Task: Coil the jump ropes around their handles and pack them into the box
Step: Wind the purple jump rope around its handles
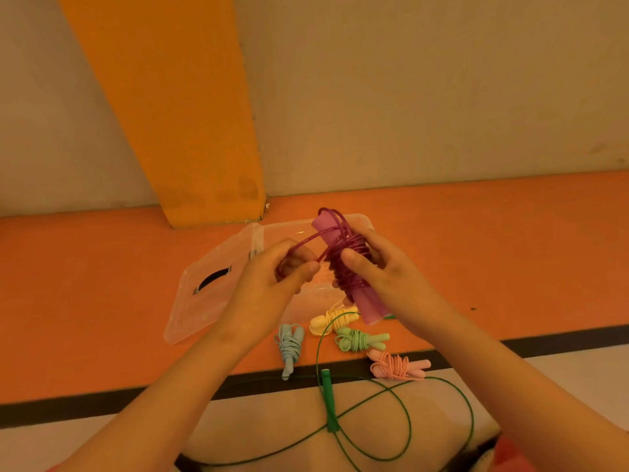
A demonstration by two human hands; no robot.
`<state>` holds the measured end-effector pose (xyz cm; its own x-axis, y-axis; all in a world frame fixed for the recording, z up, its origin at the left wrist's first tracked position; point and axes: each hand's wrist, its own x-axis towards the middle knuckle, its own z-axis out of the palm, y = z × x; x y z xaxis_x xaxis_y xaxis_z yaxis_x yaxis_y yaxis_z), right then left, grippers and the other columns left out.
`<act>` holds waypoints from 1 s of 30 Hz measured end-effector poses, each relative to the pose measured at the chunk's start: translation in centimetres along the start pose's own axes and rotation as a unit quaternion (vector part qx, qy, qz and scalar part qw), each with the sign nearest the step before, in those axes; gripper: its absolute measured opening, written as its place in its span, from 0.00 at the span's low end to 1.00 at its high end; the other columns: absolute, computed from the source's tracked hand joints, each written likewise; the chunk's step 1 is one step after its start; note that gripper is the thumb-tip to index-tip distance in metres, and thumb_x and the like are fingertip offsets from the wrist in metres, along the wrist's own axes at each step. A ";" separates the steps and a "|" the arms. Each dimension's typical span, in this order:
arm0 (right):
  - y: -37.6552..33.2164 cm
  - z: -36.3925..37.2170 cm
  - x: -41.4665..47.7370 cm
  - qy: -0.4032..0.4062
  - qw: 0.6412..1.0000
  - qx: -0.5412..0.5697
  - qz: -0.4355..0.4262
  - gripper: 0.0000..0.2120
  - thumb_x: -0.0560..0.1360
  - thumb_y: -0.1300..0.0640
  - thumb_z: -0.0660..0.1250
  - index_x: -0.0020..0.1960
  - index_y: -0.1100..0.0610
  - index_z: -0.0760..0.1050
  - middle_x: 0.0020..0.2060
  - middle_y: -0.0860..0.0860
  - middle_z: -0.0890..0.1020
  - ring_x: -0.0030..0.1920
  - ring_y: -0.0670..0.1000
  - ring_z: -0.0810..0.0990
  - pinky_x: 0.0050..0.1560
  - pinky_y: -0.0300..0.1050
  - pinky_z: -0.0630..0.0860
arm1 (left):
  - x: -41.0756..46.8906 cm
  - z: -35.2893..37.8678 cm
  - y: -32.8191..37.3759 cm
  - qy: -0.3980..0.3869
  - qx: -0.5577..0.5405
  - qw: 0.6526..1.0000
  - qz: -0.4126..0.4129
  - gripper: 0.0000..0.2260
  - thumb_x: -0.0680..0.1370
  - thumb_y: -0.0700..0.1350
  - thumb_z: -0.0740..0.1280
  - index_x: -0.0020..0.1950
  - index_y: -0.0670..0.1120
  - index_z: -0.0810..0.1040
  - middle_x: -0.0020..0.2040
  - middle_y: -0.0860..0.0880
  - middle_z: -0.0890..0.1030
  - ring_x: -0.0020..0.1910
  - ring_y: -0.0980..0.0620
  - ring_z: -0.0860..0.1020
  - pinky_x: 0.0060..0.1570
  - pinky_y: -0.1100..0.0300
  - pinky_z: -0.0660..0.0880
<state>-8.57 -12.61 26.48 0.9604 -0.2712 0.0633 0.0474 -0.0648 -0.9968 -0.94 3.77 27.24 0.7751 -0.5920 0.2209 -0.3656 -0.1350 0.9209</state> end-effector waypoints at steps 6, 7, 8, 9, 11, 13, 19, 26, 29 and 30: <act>2.0 -0.2 0.1 0.028 0.993 -0.118 -0.008 0.24 0.74 0.52 0.69 0.68 0.49 0.68 0.53 0.48 0.80 0.45 0.41 0.81 0.43 0.34 0.77 | -0.1 0.0 0.0 0.051 0.050 0.997 0.035 0.27 0.72 0.46 0.74 0.66 0.60 0.66 0.57 0.57 0.74 0.54 0.61 0.75 0.50 0.68 0.72; 2.2 -0.2 0.1 0.030 0.992 -0.123 -0.003 0.25 0.73 0.52 0.70 0.68 0.49 0.69 0.53 0.49 0.80 0.46 0.42 0.81 0.44 0.35 0.78 | 0.0 -0.1 0.0 0.056 0.053 0.996 0.041 0.28 0.72 0.47 0.74 0.66 0.61 0.65 0.59 0.58 0.74 0.55 0.63 0.74 0.51 0.71 0.71; 2.5 -0.2 0.1 0.031 0.991 -0.131 -0.001 0.26 0.73 0.52 0.71 0.68 0.50 0.69 0.54 0.48 0.80 0.45 0.42 0.82 0.45 0.37 0.79 | 0.1 -0.2 0.0 0.059 0.055 0.996 0.044 0.28 0.71 0.48 0.74 0.67 0.61 0.65 0.60 0.58 0.73 0.57 0.65 0.73 0.51 0.74 0.70; 2.5 -0.1 0.1 0.030 0.990 -0.138 0.000 0.27 0.72 0.52 0.72 0.69 0.50 0.68 0.54 0.45 0.79 0.45 0.40 0.81 0.46 0.38 0.80 | 0.1 -0.1 0.0 0.061 0.051 0.996 0.041 0.29 0.71 0.49 0.74 0.67 0.60 0.65 0.61 0.58 0.73 0.58 0.65 0.72 0.51 0.75 0.69; 2.5 0.1 -0.1 0.033 0.988 -0.152 0.000 0.29 0.72 0.53 0.72 0.69 0.50 0.65 0.51 0.33 0.72 0.43 0.34 0.79 0.46 0.37 0.80 | 0.2 0.2 -0.3 0.065 0.026 0.997 0.017 0.31 0.70 0.49 0.75 0.69 0.58 0.64 0.63 0.57 0.73 0.60 0.64 0.72 0.53 0.72 0.70; 2.6 0.3 -0.1 0.048 0.986 -0.162 -0.003 0.32 0.71 0.53 0.73 0.71 0.49 0.63 0.48 0.32 0.70 0.41 0.33 0.78 0.44 0.35 0.78 | 0.3 0.5 -0.9 0.071 0.019 0.997 -0.009 0.33 0.69 0.49 0.75 0.70 0.57 0.63 0.65 0.56 0.72 0.62 0.61 0.71 0.56 0.67 0.71; 2.5 0.2 0.1 0.093 0.981 -0.170 -0.011 0.31 0.71 0.52 0.73 0.70 0.50 0.64 0.53 0.48 0.73 0.43 0.39 0.77 0.36 0.30 0.75 | 0.2 1.1 -2.0 0.073 0.151 0.985 0.046 0.30 0.70 0.50 0.76 0.69 0.54 0.68 0.65 0.61 0.65 0.65 0.66 0.60 0.62 0.72 0.57; 4.1 0.1 0.1 0.139 0.983 -0.114 0.020 0.30 0.72 0.55 0.73 0.69 0.54 0.64 0.55 0.50 0.74 0.42 0.38 0.78 0.35 0.29 0.75 | -0.2 3.2 -3.7 0.165 -0.094 0.965 -0.179 0.33 0.71 0.54 0.73 0.71 0.48 0.64 0.64 0.49 0.73 0.57 0.52 0.75 0.54 0.57 0.74; 5.3 -0.2 -0.3 0.149 0.985 -0.066 0.059 0.29 0.73 0.56 0.72 0.69 0.53 0.63 0.56 0.52 0.74 0.44 0.42 0.78 0.36 0.31 0.76 | -1.1 4.8 -5.8 0.031 -0.198 0.932 -0.301 0.24 0.75 0.52 0.70 0.67 0.42 0.71 0.60 0.45 0.79 0.56 0.49 0.79 0.51 0.57 0.78; 5.8 -0.2 -0.4 0.144 0.986 -0.060 0.066 0.29 0.73 0.58 0.72 0.69 0.54 0.63 0.57 0.52 0.73 0.44 0.42 0.77 0.36 0.31 0.77 | -1.4 5.5 -6.5 -0.001 -0.218 0.926 -0.309 0.19 0.76 0.50 0.69 0.63 0.42 0.74 0.58 0.44 0.80 0.57 0.49 0.79 0.51 0.57 0.78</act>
<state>-8.76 -13.07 20.65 0.8376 -0.5450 -0.0382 -0.1226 -0.1193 -0.9853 -2.40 1.13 19.16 0.7655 -0.5104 -0.3919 0.3903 -0.1159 0.9134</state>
